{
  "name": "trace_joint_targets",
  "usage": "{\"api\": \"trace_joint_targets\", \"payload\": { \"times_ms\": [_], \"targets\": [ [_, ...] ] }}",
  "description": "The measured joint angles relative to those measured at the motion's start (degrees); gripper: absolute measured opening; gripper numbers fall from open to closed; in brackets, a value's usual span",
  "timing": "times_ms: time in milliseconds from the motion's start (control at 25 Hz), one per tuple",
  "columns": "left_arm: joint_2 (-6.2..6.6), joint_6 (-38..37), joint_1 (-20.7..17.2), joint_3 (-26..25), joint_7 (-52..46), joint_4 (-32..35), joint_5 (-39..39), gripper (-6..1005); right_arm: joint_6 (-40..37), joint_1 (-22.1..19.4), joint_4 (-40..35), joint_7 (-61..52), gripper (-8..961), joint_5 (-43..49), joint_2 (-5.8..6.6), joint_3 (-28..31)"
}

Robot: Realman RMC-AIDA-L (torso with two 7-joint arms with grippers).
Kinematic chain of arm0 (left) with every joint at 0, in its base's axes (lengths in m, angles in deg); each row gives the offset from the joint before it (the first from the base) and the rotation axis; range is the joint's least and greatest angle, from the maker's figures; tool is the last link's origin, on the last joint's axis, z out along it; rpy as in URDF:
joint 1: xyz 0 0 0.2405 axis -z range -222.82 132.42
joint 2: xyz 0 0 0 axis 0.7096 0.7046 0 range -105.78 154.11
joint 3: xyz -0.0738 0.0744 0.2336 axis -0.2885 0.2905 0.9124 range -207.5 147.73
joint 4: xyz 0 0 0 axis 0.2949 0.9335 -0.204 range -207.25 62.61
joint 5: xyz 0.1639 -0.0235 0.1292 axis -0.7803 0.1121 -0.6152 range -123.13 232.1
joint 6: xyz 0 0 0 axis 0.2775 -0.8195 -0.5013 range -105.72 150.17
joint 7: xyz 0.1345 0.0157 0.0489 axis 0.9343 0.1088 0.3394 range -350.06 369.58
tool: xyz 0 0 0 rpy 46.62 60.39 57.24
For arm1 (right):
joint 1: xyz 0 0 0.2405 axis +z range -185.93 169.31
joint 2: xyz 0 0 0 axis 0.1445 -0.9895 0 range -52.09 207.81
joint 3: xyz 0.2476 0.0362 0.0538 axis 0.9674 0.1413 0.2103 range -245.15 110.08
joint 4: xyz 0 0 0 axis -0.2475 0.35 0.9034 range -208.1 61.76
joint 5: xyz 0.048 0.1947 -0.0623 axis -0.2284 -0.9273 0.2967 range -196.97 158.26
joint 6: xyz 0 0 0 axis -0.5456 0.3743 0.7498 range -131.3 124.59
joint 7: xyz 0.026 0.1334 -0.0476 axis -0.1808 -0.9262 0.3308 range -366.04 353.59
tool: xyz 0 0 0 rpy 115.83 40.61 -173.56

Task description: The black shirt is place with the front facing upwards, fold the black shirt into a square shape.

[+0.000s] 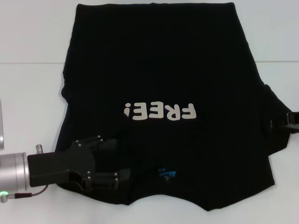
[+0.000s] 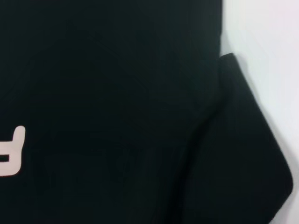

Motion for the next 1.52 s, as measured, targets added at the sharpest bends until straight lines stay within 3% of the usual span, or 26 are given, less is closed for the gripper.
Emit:
{"api": "trace_joint_targets", "payload": {
  "times_ms": [440, 680, 760, 1200, 1520],
  "targets": [
    [-0.02, 0.01, -0.23, 0.0, -0.03, 0.0, 0.08, 908, 0.65, 0.28, -0.06, 0.23, 764, 0.1, -0.25, -0.12],
    [-0.01, 0.01, -0.23, -0.14, -0.03, 0.0, 0.09, 909, 0.78, 0.19, -0.21, 0.28, 542, 0.23, -0.25, -0.15],
    [0.03, 0.01, -0.23, -0.18, -0.03, -0.17, 0.09, 909, 0.78, 0.26, -0.21, 0.29, 316, 0.33, -0.25, -0.21],
    [0.29, 0.01, -0.05, -0.4, -0.05, -0.53, 0.24, 909, 0.68, -0.11, -1.02, 0.31, 80, 0.1, 0.17, -0.31],
    [0.77, 0.09, 0.21, -0.44, -1.52, -0.64, 0.3, 909, -0.36, -3.1, -5.43, 0.61, 23, -1.74, 0.58, 0.35]
  ]
}}
